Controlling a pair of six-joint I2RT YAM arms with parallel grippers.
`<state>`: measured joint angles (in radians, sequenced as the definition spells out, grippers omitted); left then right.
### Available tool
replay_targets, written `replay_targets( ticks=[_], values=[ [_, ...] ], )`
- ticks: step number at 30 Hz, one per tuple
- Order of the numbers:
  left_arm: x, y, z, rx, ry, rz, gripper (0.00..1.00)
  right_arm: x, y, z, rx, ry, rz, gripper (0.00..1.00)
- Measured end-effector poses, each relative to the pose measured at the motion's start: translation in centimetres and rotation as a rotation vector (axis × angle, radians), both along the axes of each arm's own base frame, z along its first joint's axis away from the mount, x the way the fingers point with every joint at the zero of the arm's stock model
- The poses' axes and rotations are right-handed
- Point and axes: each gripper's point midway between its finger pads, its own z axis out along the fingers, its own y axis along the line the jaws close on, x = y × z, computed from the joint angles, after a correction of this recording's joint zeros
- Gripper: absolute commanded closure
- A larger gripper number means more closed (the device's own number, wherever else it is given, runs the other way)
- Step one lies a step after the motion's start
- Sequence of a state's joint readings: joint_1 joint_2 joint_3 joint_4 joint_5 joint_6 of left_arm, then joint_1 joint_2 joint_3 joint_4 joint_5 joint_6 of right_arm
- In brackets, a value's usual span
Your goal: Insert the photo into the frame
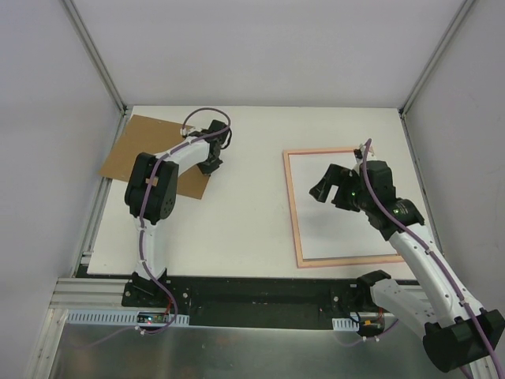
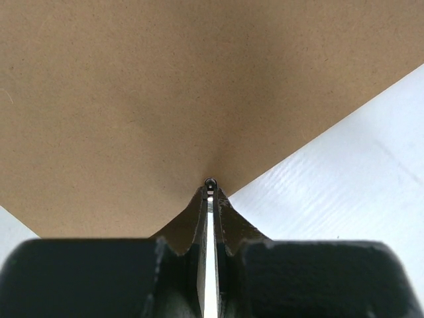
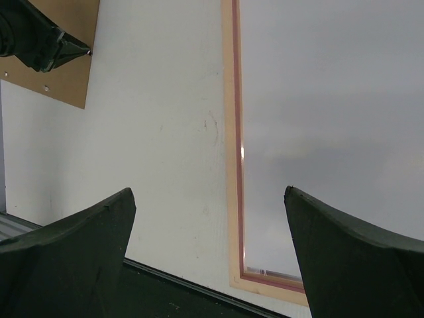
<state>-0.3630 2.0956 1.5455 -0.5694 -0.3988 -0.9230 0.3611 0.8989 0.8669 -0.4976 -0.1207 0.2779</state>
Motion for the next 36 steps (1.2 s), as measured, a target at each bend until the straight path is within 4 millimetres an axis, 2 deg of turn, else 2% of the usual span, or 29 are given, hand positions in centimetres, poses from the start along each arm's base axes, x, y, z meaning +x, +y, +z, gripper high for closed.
replay_targets(
  ticks=[6, 13, 18, 25, 32, 36],
  values=[
    [-2.5, -1.8, 0.0, -0.006, 0.006, -0.059, 1.0, -0.1, 0.3, -1.3, 0.008, 0.02, 0.0, 0.03],
    [-5.6, -4.3, 0.0, -0.047, 0.029, -0.135, 1.0, 0.4, 1.6, -3.4, 0.018, 0.072, 0.022, 0.03],
    [-7.5, -6.2, 0.1, -0.098, 0.057, -0.185, 1.0, 1.0, 2.7, -4.0, 0.027, 0.079, 0.036, 0.03],
    [-9.7, -8.0, 0.2, -0.153, 0.093, -0.238, 1.0, 2.9, 6.0, -6.0, 0.06, 0.101, 0.067, 0.04],
    [-11.4, -9.1, 0.3, -0.181, 0.118, -0.271, 1.0, 4.9, 9.7, -10.1, 0.106, 0.175, 0.079, 0.03],
    [-12.1, -9.4, 0.6, -0.197, 0.124, -0.28, 1.0, 6.1, 11.3, -11.5, 0.132, 0.199, 0.075, 0.03]
  ],
)
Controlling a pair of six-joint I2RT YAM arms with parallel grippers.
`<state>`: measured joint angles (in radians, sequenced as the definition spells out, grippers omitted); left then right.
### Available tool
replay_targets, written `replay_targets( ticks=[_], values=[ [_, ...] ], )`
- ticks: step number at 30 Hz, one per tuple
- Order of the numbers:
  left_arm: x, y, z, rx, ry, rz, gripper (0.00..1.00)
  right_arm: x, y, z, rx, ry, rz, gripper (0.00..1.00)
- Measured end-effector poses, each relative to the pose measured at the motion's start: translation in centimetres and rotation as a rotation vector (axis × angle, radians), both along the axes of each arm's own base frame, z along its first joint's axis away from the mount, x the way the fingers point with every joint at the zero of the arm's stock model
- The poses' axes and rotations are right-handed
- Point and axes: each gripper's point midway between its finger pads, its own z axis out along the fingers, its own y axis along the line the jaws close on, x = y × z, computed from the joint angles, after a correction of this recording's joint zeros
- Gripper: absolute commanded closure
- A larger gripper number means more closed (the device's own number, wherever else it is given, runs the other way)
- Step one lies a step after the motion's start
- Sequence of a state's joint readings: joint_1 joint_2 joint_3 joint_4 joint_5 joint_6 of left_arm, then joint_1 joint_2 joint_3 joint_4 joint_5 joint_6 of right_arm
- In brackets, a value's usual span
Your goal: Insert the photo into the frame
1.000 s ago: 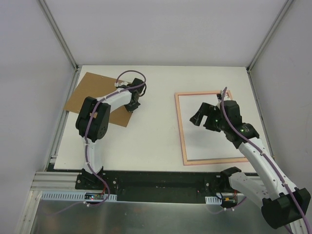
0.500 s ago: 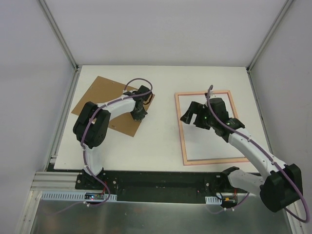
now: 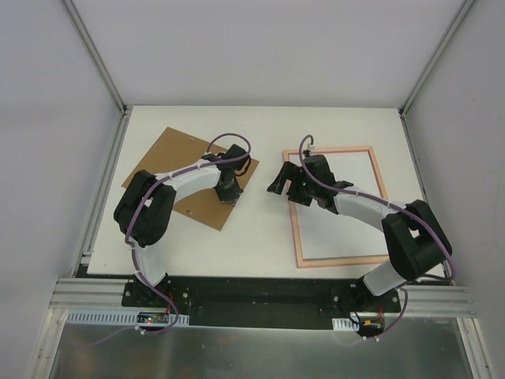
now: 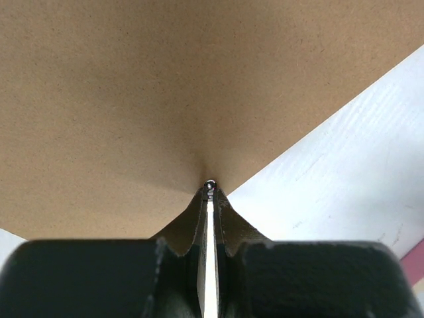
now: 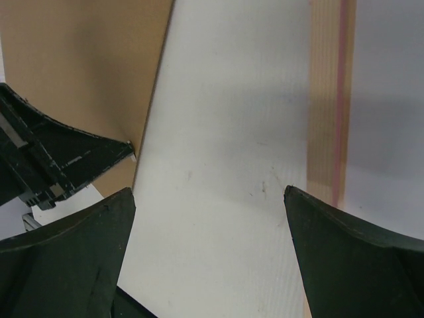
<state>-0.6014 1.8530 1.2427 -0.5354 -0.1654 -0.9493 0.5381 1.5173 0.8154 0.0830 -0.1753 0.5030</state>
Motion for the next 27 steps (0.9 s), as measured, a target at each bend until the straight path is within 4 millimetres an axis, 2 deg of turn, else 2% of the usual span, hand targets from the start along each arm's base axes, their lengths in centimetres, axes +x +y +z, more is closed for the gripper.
replay_targets(
  ticks=[12, 17, 22, 26, 27],
  values=[
    [-0.8, -1.4, 2.0, -0.053, -0.026, -0.036, 1.0, 2.8, 5.0, -1.0, 0.098, 0.008, -0.003, 0.03],
    [-1.2, -1.7, 2.4, -0.066, -0.028, -0.049, 1.0, 3.6, 6.5, -1.9, 0.132, 0.025, -0.01, 0.01],
    [-1.9, -2.7, 3.7, -0.101, -0.044, -0.077, 1.0, 5.2, 8.0, -2.8, 0.176, 0.042, -0.026, 0.01],
    [-2.3, -3.4, 4.8, -0.129, -0.063, -0.097, 1.0, 7.0, 9.6, -2.6, 0.227, 0.033, -0.038, 0.09],
    [-2.5, -3.5, 5.0, -0.134, -0.065, -0.101, 1.0, 7.4, 9.8, -2.5, 0.239, 0.031, -0.043, 0.16]
  ],
)
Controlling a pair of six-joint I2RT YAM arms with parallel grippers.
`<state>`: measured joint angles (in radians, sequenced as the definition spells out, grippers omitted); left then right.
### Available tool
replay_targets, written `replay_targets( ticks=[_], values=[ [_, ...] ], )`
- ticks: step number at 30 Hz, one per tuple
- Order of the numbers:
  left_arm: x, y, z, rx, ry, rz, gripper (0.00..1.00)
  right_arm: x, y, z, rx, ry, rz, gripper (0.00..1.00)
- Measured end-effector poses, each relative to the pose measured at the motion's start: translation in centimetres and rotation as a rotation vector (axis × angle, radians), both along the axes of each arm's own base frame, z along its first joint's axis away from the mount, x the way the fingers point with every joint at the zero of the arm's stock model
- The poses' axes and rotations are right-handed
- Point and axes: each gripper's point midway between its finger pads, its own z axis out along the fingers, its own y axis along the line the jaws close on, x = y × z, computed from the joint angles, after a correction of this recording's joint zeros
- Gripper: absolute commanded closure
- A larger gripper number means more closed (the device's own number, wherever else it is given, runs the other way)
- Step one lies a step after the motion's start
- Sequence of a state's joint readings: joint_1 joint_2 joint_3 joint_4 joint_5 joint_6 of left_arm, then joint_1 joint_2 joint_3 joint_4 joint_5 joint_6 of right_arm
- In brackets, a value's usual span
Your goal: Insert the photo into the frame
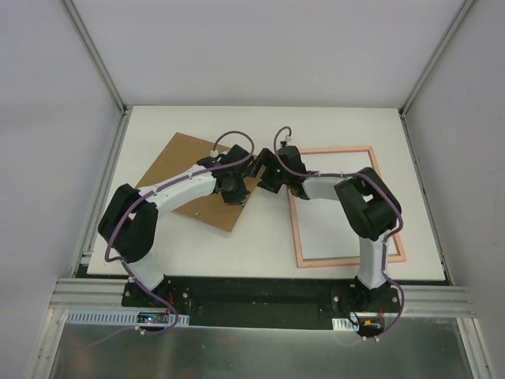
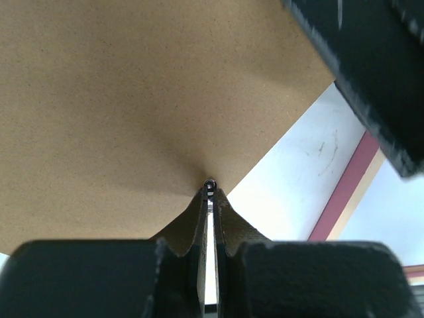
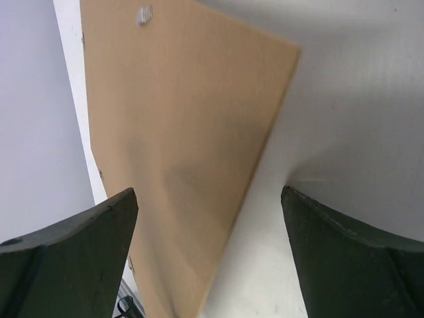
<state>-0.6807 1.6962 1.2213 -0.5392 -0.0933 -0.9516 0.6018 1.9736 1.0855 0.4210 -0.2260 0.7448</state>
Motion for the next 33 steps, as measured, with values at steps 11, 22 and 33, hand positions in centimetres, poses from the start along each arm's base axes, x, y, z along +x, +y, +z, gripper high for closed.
replay_targets(
  ticks=[11, 22, 33],
  values=[
    [-2.2, 0.2, 2.9, -0.056, -0.037, -0.087, 0.61, 1.1, 1.4, 1.7, 0.098, 0.012, -0.018, 0.98],
    [-5.9, 8.2, 8.6, -0.207, -0.252, 0.178, 0.34, 0.7, 1.4, 8.7, 0.238, -0.089, -0.007, 1.0],
    [-5.5, 13.8, 5.9, -0.402, -0.26, 0.484, 0.2, -0.7, -5.0, 13.5, 0.285, -0.184, -0.094, 1.0]
  ],
)
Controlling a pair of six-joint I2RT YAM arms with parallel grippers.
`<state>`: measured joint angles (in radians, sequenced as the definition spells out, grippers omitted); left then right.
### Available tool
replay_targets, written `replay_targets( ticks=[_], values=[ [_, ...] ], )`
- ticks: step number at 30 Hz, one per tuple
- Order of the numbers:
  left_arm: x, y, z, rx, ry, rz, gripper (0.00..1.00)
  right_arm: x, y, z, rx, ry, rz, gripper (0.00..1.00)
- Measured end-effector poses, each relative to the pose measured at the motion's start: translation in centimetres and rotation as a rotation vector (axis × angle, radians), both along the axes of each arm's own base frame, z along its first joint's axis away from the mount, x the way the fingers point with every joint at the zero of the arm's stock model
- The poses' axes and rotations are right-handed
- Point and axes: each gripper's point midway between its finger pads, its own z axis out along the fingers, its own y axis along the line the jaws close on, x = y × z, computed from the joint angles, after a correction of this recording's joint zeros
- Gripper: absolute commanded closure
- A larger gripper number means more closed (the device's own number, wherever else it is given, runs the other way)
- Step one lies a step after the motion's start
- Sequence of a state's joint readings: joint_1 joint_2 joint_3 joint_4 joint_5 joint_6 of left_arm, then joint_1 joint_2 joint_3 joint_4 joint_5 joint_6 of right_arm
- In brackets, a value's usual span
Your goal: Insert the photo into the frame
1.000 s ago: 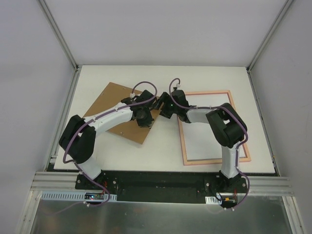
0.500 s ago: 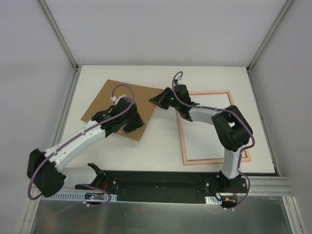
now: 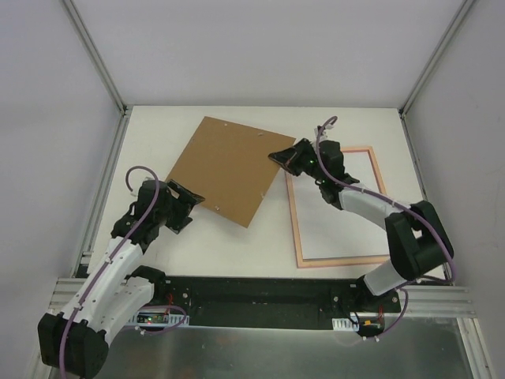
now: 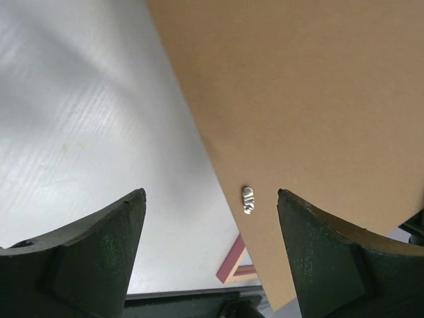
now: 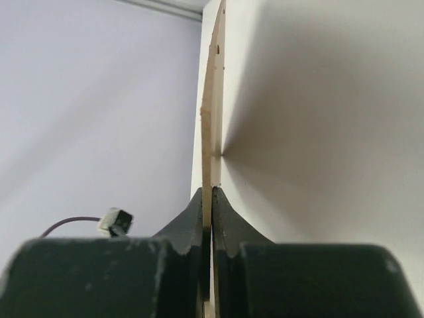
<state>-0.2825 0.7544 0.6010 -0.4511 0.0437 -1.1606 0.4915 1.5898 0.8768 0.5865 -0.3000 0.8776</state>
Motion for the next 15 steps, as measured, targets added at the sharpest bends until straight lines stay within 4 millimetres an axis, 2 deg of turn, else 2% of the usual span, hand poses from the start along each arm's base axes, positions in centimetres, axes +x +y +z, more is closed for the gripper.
replay_targets(
  ticks=[6, 13, 15],
  values=[
    [1.1, -1.9, -2.2, -0.176, 0.018, -0.012, 0.18, -0.8, -2.9, 3.5, 0.015, -0.083, -0.06, 1.0],
    [3.3, -4.1, -2.2, -0.346, -0.056, -0.022, 0.19, -2.4, -4.1, 6.1, 0.034, -0.135, -0.075, 1.0],
    [4.1, -4.4, -2.0, -0.393, -0.091, -0.022, 0.22, -2.7, -4.4, 6.6, 0.039, -0.148, -0.081, 1.0]
  ],
)
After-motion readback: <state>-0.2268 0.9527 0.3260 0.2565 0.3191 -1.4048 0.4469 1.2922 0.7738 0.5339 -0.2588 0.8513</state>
